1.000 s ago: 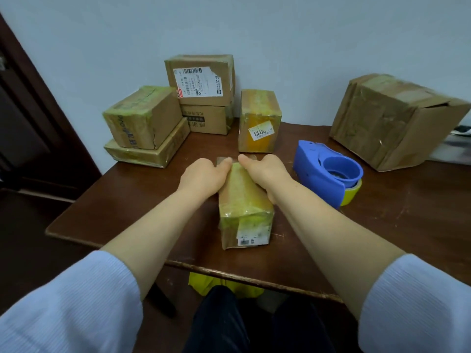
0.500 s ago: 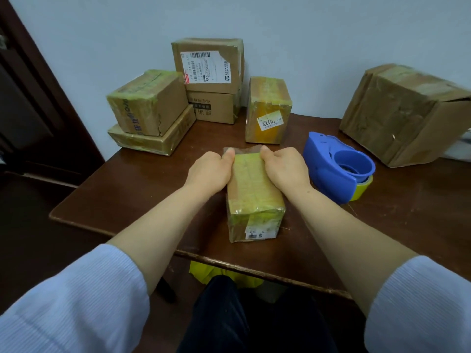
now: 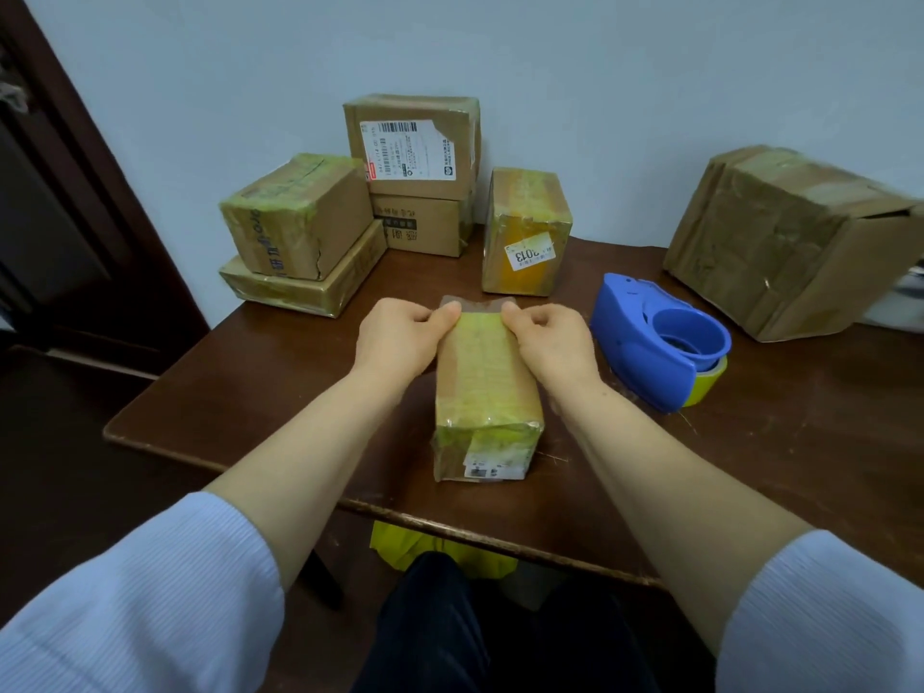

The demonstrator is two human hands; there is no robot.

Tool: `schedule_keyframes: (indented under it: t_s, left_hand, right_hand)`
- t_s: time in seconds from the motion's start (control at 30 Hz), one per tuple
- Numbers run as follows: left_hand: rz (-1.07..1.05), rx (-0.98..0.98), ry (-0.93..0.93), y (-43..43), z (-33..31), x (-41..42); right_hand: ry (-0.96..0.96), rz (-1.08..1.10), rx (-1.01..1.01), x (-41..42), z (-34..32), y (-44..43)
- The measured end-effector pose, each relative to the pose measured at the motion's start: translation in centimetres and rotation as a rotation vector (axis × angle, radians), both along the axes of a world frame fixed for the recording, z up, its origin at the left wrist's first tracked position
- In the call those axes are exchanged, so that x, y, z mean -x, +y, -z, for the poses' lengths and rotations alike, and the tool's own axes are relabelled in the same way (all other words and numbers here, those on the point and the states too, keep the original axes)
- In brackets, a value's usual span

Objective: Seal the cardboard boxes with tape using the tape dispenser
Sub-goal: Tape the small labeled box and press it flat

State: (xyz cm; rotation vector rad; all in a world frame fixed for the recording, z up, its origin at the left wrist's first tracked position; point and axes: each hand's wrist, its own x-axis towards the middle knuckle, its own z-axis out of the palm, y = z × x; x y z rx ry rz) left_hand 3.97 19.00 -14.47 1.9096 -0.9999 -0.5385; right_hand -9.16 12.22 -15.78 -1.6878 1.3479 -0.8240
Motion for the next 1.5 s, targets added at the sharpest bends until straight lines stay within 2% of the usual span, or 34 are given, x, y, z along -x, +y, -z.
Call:
schedule_keyframes:
  t_s: [0.13,0.23,0.4,0.6,0.83,0.93,1.07,1.2,1.33,1.5]
  left_hand:
    - [0.044,0.267,0.125,0.6,-1.5,0.3]
    - [0.088,0.429,0.026,1.2,-1.8,0.2]
    - [0.086,0.575,-0.04,3.2,0.1,1.0]
    - [0.103,0.623,0.074,4.9,0.8,1.8]
    - [-0.036,0.592,0.041,5.8,0.9,4.1]
    - [-0.113,0.532,0.12,5.5,0.6,4.7]
    - [-0.096,0.357,0.275,4.8,0.1,4.7]
    - [0.009,0.249,0.295,4.5,-0.6,4.7]
    - [-0.014,0.251,0.226,4.1,-0.8,4.0]
    - [-0.02,0.216,-0.056,4.6,-0.6,4.0]
  right_hand:
    - [-0.251,0.035,0.158,0.3,-1.7,0.4]
    - [-0.367,-0.065,0.267,0.7,-2.4,0.7]
    - [-0.484,-0.185,0.294,2.2,-1.0,2.1]
    - [-0.601,-0.201,0.236,3.3,-0.7,3.5]
    - [-0.494,-0.033,0.374,2.8,-0.4,5.1]
    - [-0.409,0.032,0.306,2.6,-0.8,5.3]
    - [-0.443,0.035,0.063,2.3,-1.4,5.1]
    - [-0.177,-0.086,0.113,1.9,-1.9,5.5]
    - [-0.057,-0.092,0.193,2.5,-2.5,5.1]
    - [-0.007,-0.113,0.201,3.5,-2.8,4.6]
